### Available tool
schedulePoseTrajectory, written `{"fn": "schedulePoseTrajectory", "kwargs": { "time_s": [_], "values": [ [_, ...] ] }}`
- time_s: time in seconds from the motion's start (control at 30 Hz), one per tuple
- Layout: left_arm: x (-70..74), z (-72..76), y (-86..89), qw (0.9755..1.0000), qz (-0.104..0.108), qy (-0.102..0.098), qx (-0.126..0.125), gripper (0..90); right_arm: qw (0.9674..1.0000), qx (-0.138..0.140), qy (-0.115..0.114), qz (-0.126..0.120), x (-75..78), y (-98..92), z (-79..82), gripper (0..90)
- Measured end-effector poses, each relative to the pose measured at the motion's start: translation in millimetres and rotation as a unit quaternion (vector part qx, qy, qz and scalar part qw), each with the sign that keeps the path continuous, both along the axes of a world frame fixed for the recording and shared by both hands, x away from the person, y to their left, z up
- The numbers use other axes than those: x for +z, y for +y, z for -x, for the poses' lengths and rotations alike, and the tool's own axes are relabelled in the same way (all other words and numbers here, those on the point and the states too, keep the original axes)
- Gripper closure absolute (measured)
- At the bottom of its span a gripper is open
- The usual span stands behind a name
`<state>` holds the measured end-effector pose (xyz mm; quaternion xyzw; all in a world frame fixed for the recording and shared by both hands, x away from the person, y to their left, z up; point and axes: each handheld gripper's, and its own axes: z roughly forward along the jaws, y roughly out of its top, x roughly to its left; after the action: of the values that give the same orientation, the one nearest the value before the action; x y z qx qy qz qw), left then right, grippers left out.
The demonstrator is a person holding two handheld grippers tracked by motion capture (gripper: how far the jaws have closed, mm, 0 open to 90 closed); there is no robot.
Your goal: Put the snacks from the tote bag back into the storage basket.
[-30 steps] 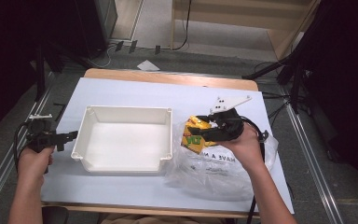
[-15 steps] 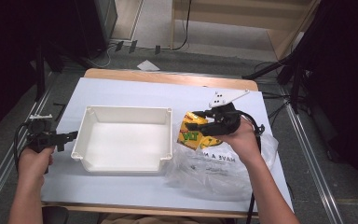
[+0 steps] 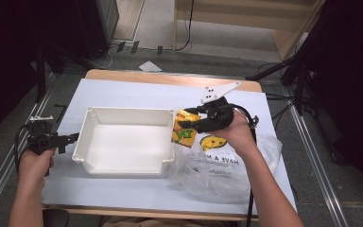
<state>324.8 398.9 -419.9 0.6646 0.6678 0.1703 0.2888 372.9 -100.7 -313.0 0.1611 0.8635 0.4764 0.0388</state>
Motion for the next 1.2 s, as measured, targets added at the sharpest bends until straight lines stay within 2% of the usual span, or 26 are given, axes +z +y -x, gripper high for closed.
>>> {"fn": "schedulePoseTrajectory", "kwargs": {
  "time_s": [0.13, 0.6, 0.93, 1.2],
  "values": [
    [-0.5, 0.0, -0.3, 1.0000, -0.001, 0.001, -0.001, 14.9, 0.9999, 0.011, -0.004, 0.002, 1.4, 9.9, -4.5, 54.3],
    [-1.3, -0.2, -0.1, 1.0000, 0.006, 0.002, 0.000, 14.9, 0.9993, 0.033, -0.015, 0.010, -0.9, 27.2, -11.7, 54.3],
    [-1.5, -0.5, 0.0, 1.0000, 0.006, 0.001, 0.001, 14.9, 0.9988, 0.041, -0.021, 0.018, -3.5, 38.0, -14.6, 54.3],
    [-2.8, 0.1, 3.1, 1.0000, 0.006, 0.003, 0.004, 14.9, 0.9978, 0.055, -0.027, 0.025, -2.2, 54.4, -13.8, 54.3]
  ]
}}
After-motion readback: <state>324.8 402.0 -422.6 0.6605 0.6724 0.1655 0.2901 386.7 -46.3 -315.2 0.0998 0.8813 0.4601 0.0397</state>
